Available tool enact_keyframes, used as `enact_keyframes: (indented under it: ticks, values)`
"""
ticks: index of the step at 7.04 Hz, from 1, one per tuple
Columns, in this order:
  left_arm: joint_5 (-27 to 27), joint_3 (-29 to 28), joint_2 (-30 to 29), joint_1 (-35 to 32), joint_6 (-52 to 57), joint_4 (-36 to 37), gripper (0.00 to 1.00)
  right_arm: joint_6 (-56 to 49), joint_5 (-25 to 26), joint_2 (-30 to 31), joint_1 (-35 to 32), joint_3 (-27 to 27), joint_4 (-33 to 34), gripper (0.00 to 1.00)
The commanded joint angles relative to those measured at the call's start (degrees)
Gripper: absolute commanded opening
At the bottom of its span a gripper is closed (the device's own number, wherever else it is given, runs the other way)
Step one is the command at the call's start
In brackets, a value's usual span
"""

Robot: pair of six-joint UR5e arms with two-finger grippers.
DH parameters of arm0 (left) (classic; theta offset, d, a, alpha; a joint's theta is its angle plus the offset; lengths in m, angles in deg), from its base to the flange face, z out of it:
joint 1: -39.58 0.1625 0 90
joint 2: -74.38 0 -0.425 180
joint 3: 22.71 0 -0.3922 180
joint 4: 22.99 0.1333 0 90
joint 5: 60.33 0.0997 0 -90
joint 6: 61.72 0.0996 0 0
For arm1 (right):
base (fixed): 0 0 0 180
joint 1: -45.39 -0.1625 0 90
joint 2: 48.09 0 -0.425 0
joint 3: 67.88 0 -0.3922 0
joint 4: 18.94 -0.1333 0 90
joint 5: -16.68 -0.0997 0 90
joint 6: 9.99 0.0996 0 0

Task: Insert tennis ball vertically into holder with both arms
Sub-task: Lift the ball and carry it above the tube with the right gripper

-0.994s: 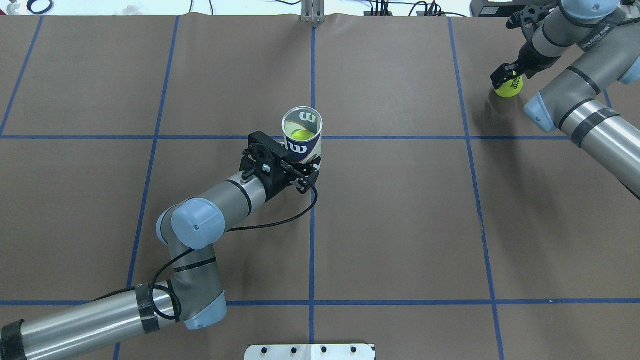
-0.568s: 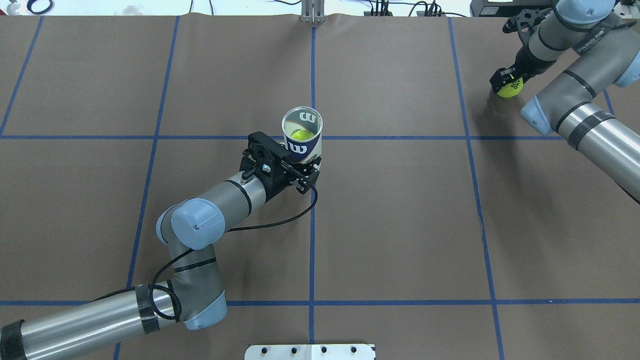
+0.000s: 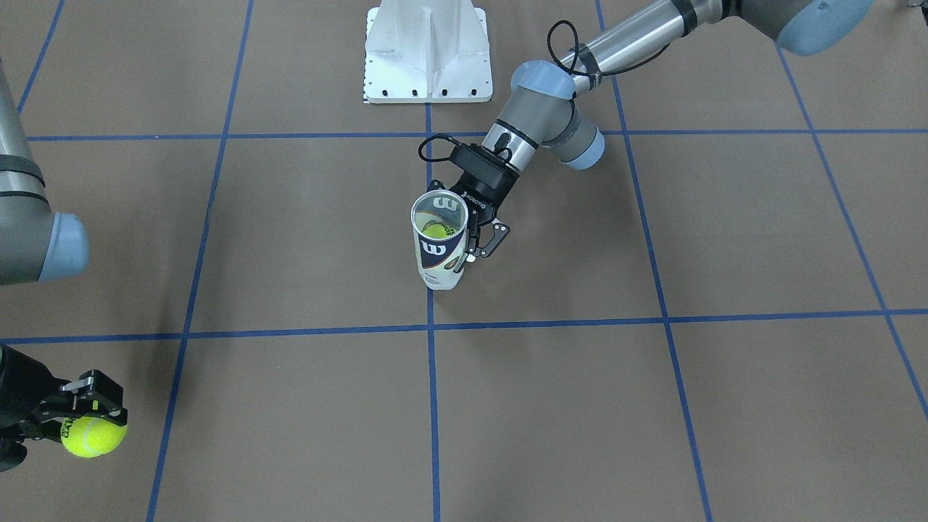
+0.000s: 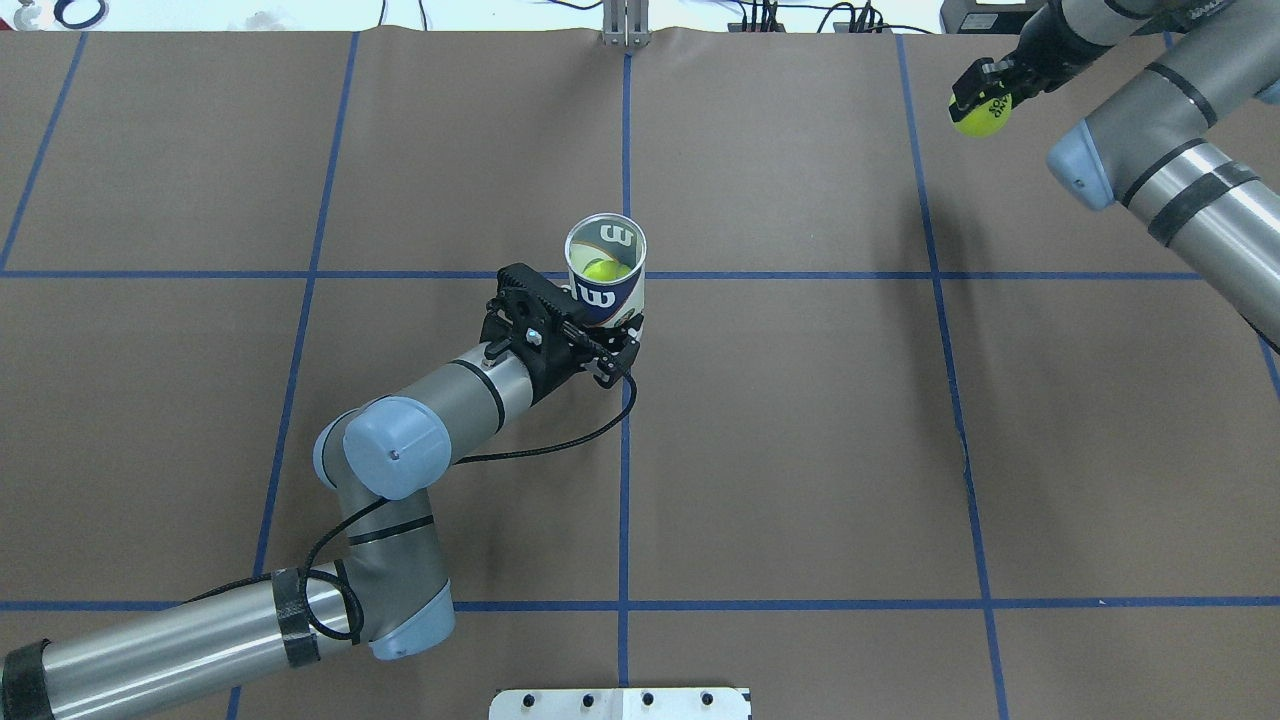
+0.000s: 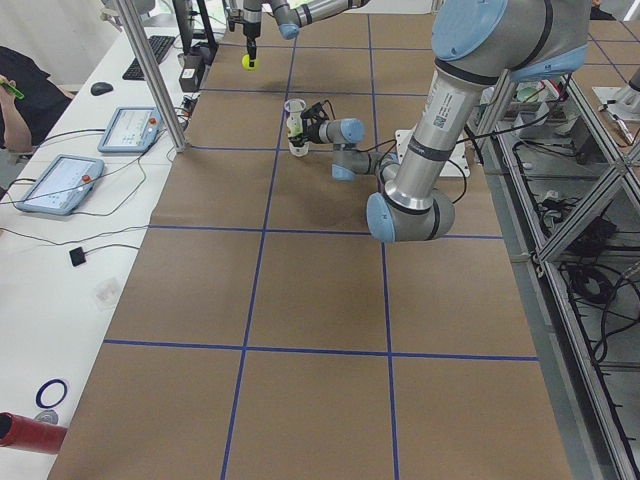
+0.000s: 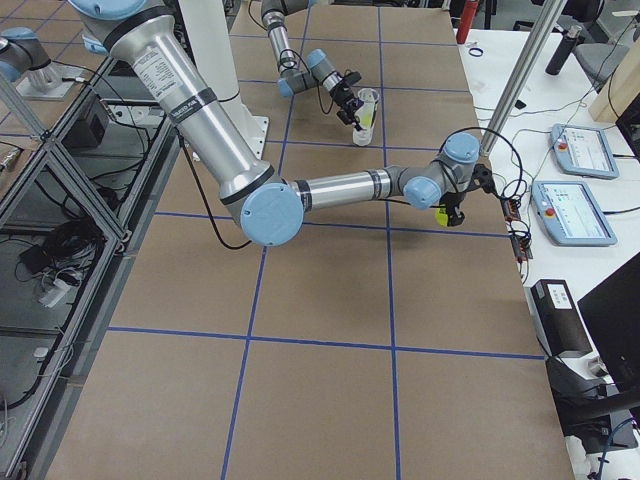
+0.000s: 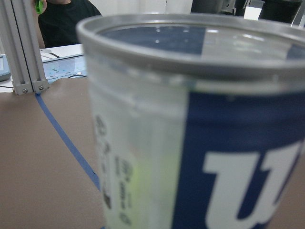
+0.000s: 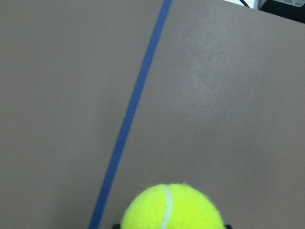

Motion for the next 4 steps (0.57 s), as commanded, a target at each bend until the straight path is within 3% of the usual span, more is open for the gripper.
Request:
enact_keyframes:
  ticks: [1,2,4]
  values:
    - [0.0,0.0,0.1,0.0,-0.1,0.0,0.74,21.0,-2.2,-4.0,5.6,-10.9,3.5,0.00]
    - [0.0,0.0,0.1,0.0,-0.1,0.0,0.74,26.6,-2.0,-8.0,8.5,-13.9,9.1,0.00]
    - [0.0,-0.1,0.1,0.1,-0.1,0.0,0.74,27.6,-0.8,-13.5,12.4,-22.2,24.4,0.00]
